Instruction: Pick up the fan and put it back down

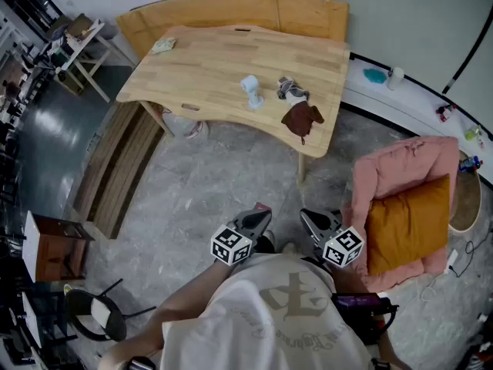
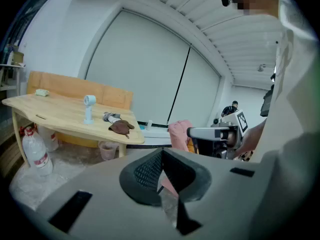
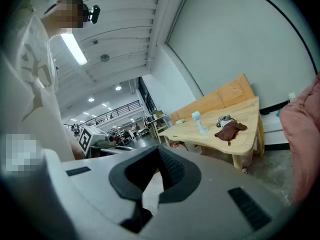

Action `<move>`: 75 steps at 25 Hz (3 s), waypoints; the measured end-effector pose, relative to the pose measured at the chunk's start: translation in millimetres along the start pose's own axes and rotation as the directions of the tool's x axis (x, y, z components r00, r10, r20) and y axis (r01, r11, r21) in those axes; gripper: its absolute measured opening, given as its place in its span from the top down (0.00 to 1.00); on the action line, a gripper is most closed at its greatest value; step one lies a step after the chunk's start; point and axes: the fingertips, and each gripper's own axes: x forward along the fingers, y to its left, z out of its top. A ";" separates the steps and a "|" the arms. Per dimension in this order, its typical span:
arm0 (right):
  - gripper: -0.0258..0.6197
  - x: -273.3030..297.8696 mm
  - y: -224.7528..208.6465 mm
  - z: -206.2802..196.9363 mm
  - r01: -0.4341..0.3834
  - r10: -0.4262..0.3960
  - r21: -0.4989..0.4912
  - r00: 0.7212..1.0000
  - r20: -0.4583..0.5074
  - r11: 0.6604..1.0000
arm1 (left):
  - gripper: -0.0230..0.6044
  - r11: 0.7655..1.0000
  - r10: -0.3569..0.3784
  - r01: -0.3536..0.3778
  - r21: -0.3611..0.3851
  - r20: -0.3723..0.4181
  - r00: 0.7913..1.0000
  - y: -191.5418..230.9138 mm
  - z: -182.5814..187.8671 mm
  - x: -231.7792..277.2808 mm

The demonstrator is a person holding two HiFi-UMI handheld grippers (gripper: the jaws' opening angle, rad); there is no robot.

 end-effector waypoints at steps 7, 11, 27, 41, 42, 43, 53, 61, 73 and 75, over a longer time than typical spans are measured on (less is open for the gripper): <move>0.94 -5.8 2.3 13.6 -0.001 -0.001 0.026 0.998 0.070 1.000 | 0.95 1.000 0.016 -0.016 0.005 0.005 1.000 1.8 1.7 -2.9; 0.94 -8.4 -3.5 9.3 0.012 -0.015 0.040 0.998 0.059 0.999 | 0.95 1.000 0.008 -0.008 0.004 0.001 1.000 -2.2 1.2 -3.7; 0.94 11.8 -2.4 -7.6 0.014 -0.013 0.085 1.000 -0.004 0.996 | 0.95 0.998 0.045 -0.046 -0.042 -0.015 0.999 14.9 -8.0 -17.4; 0.94 56.0 -71.7 30.5 0.056 -0.055 0.032 0.997 -0.046 0.998 | 0.95 0.998 0.024 -0.023 -0.054 0.034 0.999 78.5 35.2 38.1; 0.94 59.5 -78.0 33.7 0.058 -0.057 0.029 0.997 -0.048 0.998 | 0.95 0.998 0.022 -0.020 -0.053 0.036 0.999 83.8 39.4 43.4; 0.94 63.0 -84.1 36.4 0.061 -0.060 0.027 0.997 -0.052 0.998 | 0.95 0.998 0.020 -0.018 -0.053 0.038 0.999 89.2 43.5 48.8; 0.94 106.2 -123.2 62.5 0.108 -0.106 0.024 0.990 -0.090 0.994 | 0.95 0.999 -0.008 0.011 -0.053 0.048 0.999 143.8 83.3 79.3; 0.94 148.3 -145.1 82.6 0.138 -0.139 -0.019 0.985 -0.107 0.990 | 0.95 0.998 0.015 -0.010 -0.069 0.082 0.997 195.2 100.7 74.4; 0.94 218.7 -148.7 94.8 0.025 -0.040 -0.080 0.981 -0.190 0.996 | 0.95 0.978 0.172 -0.151 -0.141 0.148 0.974 239.6 93.0 34.8; 0.94 232.5 -146.1 94.5 -0.007 -0.010 -0.085 0.980 -0.200 0.996 | 0.95 0.971 0.207 -0.183 -0.155 0.153 0.966 248.4 92.1 25.9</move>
